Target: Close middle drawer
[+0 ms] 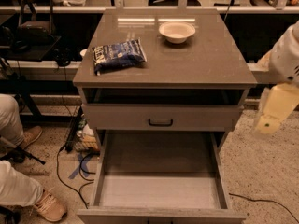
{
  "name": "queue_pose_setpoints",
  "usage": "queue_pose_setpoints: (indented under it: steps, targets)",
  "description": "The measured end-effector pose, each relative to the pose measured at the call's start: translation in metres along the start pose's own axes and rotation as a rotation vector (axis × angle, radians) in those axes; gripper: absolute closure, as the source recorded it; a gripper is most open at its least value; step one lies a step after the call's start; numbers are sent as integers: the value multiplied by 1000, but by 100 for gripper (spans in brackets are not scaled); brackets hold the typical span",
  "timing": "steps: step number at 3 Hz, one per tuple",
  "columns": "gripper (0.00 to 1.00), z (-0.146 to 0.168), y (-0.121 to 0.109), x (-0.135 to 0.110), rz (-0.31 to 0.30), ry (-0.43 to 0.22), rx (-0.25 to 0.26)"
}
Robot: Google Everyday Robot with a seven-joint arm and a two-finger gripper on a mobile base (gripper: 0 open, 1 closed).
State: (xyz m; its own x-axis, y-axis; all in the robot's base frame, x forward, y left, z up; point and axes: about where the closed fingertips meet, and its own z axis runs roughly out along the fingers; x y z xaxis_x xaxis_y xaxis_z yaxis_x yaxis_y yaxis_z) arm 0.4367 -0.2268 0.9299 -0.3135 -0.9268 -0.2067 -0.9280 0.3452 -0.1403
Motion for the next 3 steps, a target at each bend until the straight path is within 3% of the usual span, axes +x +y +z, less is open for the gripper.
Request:
queue_pose_setpoints:
  steps: [1,2,3]
  targets:
    - [0,109,38,36,201,-3,-201]
    - [0,185,81,63,348,1,-310]
    - [0,199,95,70,357,20,-338]
